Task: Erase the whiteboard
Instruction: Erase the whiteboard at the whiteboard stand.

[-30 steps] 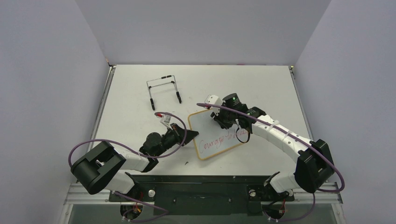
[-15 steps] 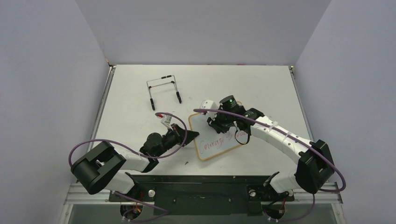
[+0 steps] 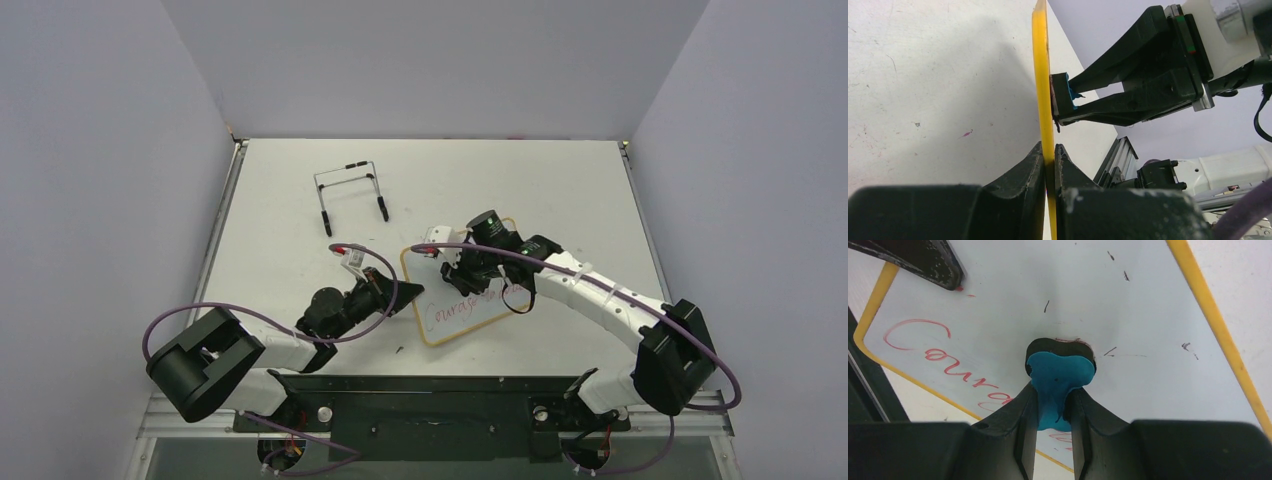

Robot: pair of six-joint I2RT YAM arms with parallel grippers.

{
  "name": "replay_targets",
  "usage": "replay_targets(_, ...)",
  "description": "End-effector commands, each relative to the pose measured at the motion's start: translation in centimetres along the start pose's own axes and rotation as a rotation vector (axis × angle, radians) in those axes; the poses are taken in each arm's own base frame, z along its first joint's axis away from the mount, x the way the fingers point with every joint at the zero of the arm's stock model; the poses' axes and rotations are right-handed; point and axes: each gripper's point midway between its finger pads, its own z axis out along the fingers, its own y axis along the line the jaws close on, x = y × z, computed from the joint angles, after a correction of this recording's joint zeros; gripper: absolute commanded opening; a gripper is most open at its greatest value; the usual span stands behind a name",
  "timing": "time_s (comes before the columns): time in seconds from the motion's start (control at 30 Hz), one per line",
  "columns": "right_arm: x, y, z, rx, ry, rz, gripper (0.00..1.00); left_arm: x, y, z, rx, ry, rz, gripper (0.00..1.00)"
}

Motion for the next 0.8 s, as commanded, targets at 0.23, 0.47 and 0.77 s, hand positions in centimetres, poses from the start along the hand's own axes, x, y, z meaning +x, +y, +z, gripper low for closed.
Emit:
replay_targets(0.23, -0.2, -6.9, -2.3, 0.282, -0.099, 0.227, 0.00, -2.3, -6.1, 0.4, 0.240, -0.065, 0.055, 0.00)
replay_targets(0.47, -2.8, 1.8, -0.8, -0.078, -0.116, -0.020, 0.00, -2.4, -6.0, 0.4, 0.235, -0.068, 0.044, 0.00)
replay_targets(0.77, -1.3, -3.9, -1.2, 0.205, -0.051, 0.101, 0.00, -2.5, -5.9, 0.6, 0.219, -0.068, 0.050, 0.00)
